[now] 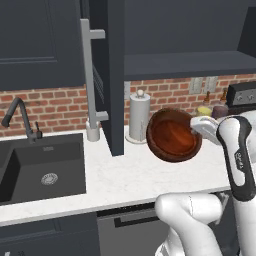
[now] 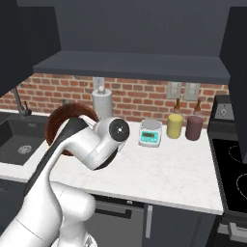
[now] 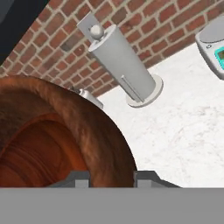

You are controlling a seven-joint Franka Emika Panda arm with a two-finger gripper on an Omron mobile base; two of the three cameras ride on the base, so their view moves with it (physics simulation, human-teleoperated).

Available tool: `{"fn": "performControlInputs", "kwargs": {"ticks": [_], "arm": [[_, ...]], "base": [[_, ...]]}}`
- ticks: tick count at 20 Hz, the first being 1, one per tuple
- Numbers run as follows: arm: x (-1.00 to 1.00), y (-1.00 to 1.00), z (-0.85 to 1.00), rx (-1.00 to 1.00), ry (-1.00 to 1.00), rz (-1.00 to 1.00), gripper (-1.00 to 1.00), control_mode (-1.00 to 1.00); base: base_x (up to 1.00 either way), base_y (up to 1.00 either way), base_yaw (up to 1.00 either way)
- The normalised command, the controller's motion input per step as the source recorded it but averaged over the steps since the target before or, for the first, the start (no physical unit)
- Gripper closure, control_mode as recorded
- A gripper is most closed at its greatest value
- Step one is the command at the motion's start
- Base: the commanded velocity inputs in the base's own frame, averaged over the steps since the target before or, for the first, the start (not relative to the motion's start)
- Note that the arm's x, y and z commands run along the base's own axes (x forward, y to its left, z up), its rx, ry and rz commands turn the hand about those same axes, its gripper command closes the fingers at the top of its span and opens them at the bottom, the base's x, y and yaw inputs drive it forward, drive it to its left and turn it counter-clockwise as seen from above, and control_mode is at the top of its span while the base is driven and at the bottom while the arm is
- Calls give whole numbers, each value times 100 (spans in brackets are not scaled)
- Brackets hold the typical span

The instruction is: Pick up the bowls on the counter and stack them on top of one another in the open cabinet. Place the smaller bowl on top of the larger bowl.

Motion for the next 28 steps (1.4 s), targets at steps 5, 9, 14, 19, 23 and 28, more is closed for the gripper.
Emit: {"fn": "performControlInputs", "kwargs": {"ticks": [5,9,14,19,23,28], "arm": [[-23,-34,100,13,0,-8,100,-100],[-5,-22,100,12,0,-8,100,-100],[8,-3,100,10,1,-5,100,-100],[78,0,98,3,15,-12,100,-100],[100,0,56,0,21,-17,100,-100],[100,0,6,0,20,-11,100,-100]], "base": [[0,0,0],[0,0,0],[0,0,0],[0,0,0],[0,0,0],[0,0,0]]}}
